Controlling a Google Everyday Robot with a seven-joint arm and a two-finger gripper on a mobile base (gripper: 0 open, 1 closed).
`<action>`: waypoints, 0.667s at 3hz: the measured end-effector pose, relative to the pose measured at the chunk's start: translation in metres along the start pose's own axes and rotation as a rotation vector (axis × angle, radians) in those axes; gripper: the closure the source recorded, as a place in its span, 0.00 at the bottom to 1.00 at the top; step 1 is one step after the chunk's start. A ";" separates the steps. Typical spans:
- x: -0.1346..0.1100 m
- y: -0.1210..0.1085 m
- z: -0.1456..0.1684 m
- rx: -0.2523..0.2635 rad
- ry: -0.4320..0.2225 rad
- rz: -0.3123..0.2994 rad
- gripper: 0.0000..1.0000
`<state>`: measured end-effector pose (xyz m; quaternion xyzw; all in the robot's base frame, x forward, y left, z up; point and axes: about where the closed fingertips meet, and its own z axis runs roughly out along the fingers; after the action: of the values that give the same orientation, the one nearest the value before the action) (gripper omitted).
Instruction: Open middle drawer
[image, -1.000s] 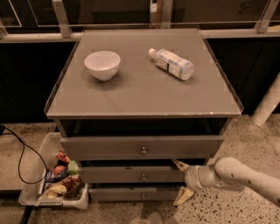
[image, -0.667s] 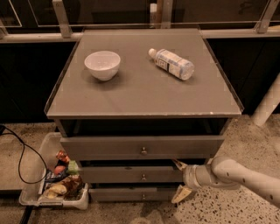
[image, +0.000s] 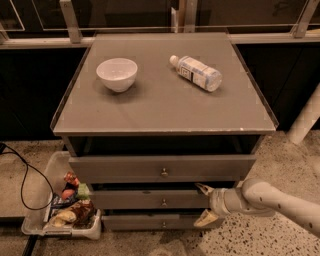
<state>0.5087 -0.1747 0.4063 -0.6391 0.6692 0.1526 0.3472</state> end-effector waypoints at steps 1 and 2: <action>0.000 0.000 0.000 0.000 0.000 0.000 0.42; 0.000 0.000 0.000 0.000 0.000 0.000 0.66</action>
Offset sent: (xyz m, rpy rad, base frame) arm 0.0000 0.0000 0.0000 0.0000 0.0000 0.0000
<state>0.5085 -0.1747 0.4063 -0.6391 0.6691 0.1527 0.3472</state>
